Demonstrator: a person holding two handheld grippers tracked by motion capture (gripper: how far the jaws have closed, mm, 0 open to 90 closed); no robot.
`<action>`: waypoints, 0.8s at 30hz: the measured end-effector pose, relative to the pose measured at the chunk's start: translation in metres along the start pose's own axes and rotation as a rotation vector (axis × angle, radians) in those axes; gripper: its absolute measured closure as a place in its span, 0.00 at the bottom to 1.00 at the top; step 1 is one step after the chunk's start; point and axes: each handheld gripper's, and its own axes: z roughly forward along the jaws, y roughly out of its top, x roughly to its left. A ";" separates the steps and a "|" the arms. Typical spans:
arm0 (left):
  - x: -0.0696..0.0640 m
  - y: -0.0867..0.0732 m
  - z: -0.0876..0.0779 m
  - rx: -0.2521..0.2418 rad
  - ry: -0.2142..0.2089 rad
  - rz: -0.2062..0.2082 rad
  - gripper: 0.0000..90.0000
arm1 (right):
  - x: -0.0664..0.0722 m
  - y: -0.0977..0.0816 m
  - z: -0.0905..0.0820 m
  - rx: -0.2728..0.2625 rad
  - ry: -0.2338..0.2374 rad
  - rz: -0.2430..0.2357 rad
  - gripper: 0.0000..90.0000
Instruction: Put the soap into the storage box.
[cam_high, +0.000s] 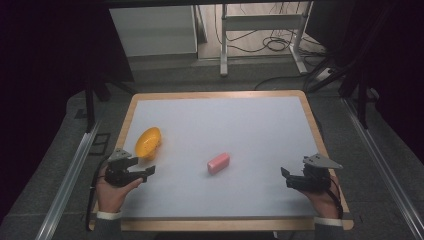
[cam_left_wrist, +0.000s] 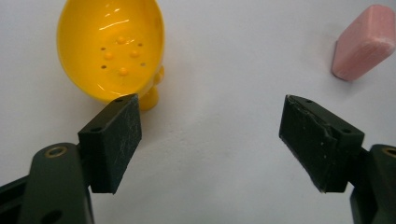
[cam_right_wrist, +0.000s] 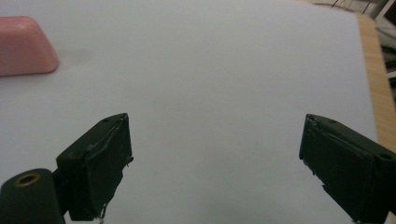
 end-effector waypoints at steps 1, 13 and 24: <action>-0.001 0.000 -0.001 -0.002 -0.002 0.003 0.24 | -0.001 0.000 0.000 -0.001 0.001 0.002 0.10; -0.005 -0.002 -0.014 -0.051 -0.001 0.034 0.29 | -0.004 0.004 -0.002 -0.046 -0.019 0.034 0.10; -0.023 0.011 -0.004 0.004 0.019 0.061 0.28 | -0.007 -0.003 -0.004 -0.036 -0.017 0.037 0.10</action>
